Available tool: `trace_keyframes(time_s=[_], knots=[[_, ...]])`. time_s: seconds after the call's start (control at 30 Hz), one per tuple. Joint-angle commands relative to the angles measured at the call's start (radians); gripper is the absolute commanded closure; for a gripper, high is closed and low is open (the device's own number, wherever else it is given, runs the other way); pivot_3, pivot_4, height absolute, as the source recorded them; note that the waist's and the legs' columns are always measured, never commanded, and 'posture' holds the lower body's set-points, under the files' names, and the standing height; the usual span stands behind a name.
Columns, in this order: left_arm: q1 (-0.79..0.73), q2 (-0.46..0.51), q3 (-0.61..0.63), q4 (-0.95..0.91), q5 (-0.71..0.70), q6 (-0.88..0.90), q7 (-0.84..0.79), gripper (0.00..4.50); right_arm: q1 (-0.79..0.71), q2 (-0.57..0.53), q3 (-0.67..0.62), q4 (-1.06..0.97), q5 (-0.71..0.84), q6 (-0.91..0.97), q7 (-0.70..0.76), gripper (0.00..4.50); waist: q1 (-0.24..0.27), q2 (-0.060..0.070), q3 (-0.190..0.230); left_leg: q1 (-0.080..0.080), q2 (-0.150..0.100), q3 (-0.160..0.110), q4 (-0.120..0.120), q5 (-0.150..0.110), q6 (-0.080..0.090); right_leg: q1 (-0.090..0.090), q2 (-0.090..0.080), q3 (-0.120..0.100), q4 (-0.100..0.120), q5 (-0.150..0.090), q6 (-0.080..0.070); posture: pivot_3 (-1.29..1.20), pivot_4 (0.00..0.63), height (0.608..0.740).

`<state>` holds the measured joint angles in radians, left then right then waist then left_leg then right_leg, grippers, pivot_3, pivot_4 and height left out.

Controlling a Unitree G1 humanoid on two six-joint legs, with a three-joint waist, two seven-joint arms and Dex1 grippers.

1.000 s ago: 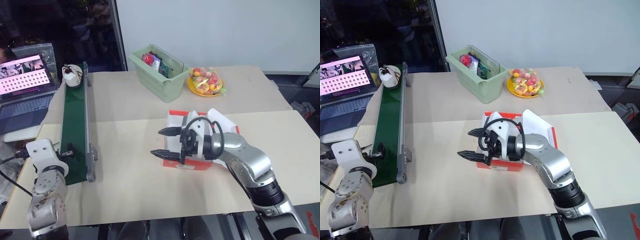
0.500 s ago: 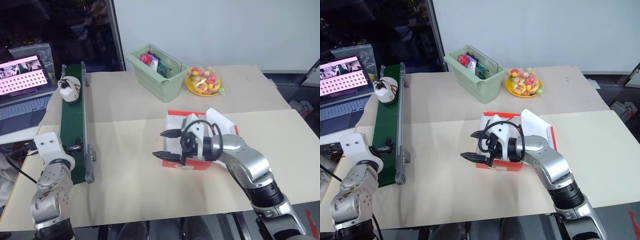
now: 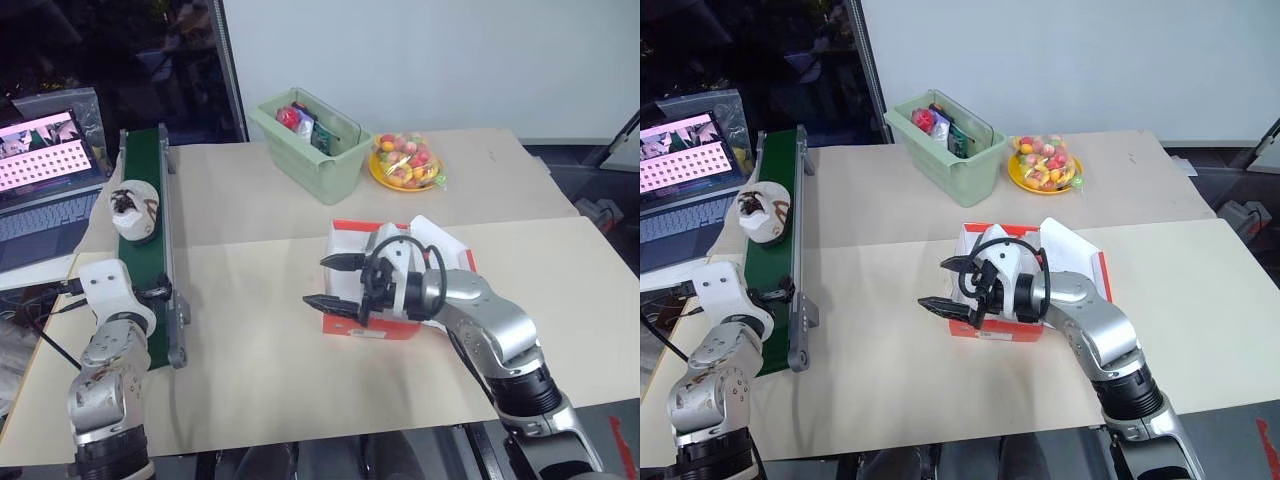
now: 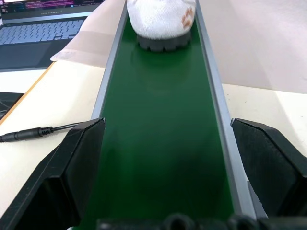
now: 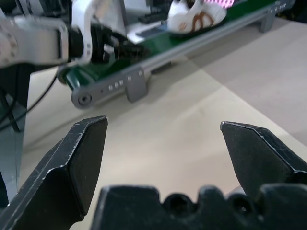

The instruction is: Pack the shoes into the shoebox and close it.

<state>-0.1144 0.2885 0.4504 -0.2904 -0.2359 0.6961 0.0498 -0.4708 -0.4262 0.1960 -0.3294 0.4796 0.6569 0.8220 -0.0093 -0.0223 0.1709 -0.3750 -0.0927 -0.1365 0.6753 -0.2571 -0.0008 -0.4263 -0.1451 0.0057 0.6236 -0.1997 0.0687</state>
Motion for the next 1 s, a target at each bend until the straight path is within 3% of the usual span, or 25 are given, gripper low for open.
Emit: trace_keyframes(time_s=[0.03, 0.47, 0.57, 0.63, 0.73, 0.9, 1.0], knots=[[-0.007, 0.016, 0.015, -0.008, 0.011, -0.021, 0.003, 0.00, -0.001, -0.001, -0.028, -0.046, 0.026, 0.000, -0.006, 0.02, 0.000, 0.000, 0.000, 0.000, 0.000, 0.000, 0.000, 0.000, 0.000, 0.000, 0.000, 0.000, 0.000, 0.000, 0.000, 0.00, 0.150, 0.740], [0.000, 0.004, 0.012, -0.009, 0.018, -0.031, 0.019, 0.00, -0.003, -0.005, -0.041, -0.054, 0.041, 0.006, -0.007, 0.02, -0.001, 0.000, 0.000, 0.000, 0.000, 0.001, 0.000, 0.000, 0.000, 0.000, 0.000, 0.000, 0.000, 0.000, 0.000, 0.00, 0.150, 0.740], [-0.011, 0.006, 0.009, -0.006, 0.008, -0.055, 0.005, 0.72, -0.004, -0.004, -0.044, -0.056, 0.043, 0.009, -0.008, 0.00, -0.001, 0.000, 0.000, 0.000, 0.000, 0.001, 0.000, 0.000, 0.000, 0.000, 0.000, 0.000, 0.000, 0.000, 0.000, 0.00, 0.150, 0.740], [-0.019, 0.008, 0.011, 0.004, 0.006, -0.052, 0.007, 1.53, -0.005, -0.004, -0.046, -0.055, 0.045, 0.010, -0.009, 0.00, -0.001, 0.000, 0.000, 0.000, 0.001, 0.001, 0.000, 0.000, 0.000, 0.000, 0.000, 0.000, 0.000, 0.000, 0.000, 0.00, 0.150, 0.740], [-0.028, 0.011, 0.012, 0.019, 0.006, -0.048, 0.010, 2.33, -0.006, -0.004, -0.047, -0.054, 0.044, 0.010, -0.010, 0.00, 0.000, 0.000, 0.000, 0.000, 0.001, 0.001, 0.000, 0.000, 0.000, 0.000, 0.000, 0.000, 0.000, 0.000, 0.000, 0.00, 0.150, 0.740], [-0.055, 0.019, -0.002, 0.024, 0.028, -0.068, 0.021, 2.45, -0.008, -0.002, -0.048, -0.052, 0.038, 0.007, -0.021, 0.00, 0.002, 0.000, 0.000, 0.002, 0.001, 0.002, 0.000, 0.000, 0.000, 0.001, 0.000, 0.000, 0.000, 0.000, 0.000, 0.00, 0.150, 0.740], [-0.078, 0.061, -0.081, -0.026, 0.144, -0.215, 0.038, 2.45, -0.031, 0.028, -0.074, -0.015, 0.037, 0.019, -0.074, 0.00, 0.003, -0.002, 0.001, 0.002, 0.000, 0.002, 0.000, 0.000, 0.000, 0.001, 0.000, 0.000, 0.000, 0.000, 0.000, 0.00, 0.150, 0.740]])
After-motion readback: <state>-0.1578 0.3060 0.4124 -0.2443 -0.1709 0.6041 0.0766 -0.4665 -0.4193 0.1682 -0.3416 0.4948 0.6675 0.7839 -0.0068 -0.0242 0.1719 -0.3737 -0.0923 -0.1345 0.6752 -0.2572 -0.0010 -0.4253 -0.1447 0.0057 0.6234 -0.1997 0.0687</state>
